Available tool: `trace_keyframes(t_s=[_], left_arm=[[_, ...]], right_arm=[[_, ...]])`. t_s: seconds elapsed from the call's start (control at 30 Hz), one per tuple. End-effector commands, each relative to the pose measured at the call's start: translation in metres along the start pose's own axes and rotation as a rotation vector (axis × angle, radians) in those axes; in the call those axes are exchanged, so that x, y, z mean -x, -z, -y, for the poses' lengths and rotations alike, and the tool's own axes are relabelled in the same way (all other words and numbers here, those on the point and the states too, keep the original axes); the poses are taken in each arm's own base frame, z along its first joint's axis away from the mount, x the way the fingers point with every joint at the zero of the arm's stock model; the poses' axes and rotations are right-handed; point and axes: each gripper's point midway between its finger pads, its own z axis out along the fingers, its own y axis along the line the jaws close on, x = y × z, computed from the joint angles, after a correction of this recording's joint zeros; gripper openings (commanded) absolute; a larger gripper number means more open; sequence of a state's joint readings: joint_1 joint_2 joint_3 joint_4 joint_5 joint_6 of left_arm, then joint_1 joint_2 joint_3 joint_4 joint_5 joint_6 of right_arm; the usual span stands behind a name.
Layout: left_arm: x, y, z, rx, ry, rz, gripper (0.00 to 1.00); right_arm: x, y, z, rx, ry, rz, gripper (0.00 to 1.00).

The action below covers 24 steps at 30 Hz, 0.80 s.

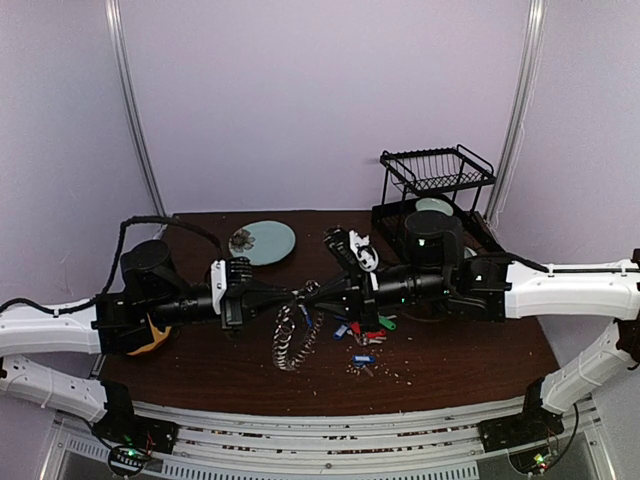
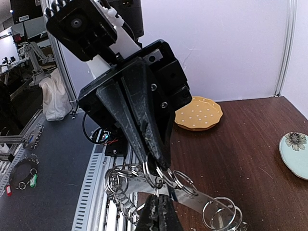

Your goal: Put the keys on the keyring

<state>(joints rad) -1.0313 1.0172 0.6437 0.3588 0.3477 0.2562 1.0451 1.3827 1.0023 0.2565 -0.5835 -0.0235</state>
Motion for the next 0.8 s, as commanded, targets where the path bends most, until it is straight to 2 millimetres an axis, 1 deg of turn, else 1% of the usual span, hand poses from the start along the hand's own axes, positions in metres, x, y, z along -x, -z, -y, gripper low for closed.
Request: trace_keyframes(t_s=[0.0,0.1,0.2,0.3,0.37,0.4,0.47,0.57,0.67,0.77], left_arm=[[0.041,0.01,-0.006,0.024,-0.001,0.163,0.0],[0.046,0.012,-0.003,0.006,0.01,0.19,0.0],[0.049,0.014,0.0,-0.007,0.009,0.206,0.0],[0.049,0.014,0.002,-0.02,0.012,0.211,0.0],[0.049,0.014,0.003,-0.025,0.017,0.211,0.0],[0.049,0.014,0.003,-0.024,0.016,0.21,0.0],[0.05,0.014,0.002,-0.017,0.014,0.209,0.0],[0.048,0.014,-0.001,0.003,0.006,0.196,0.0],[0.046,0.014,-0.003,0.014,0.003,0.189,0.0],[0.047,0.014,-0.004,0.016,0.004,0.189,0.0]], right_arm=[[-0.002,-0.006,-0.002,0.026,-0.008,0.005,0.0],[-0.003,-0.009,-0.005,0.051,-0.018,0.011,0.0],[0.001,-0.013,-0.006,0.072,-0.021,0.027,0.0],[0.001,-0.019,-0.004,0.065,-0.023,0.017,0.0],[0.002,-0.021,0.002,0.03,-0.023,0.013,0.0],[0.002,-0.02,0.004,0.014,-0.023,0.009,0.02],[0.004,-0.014,0.004,-0.002,-0.006,0.005,0.12],[0.011,0.001,0.001,-0.027,0.048,0.019,0.2],[0.016,0.017,-0.002,-0.061,0.098,0.033,0.24],[0.028,0.025,-0.008,-0.055,0.132,0.087,0.24]])
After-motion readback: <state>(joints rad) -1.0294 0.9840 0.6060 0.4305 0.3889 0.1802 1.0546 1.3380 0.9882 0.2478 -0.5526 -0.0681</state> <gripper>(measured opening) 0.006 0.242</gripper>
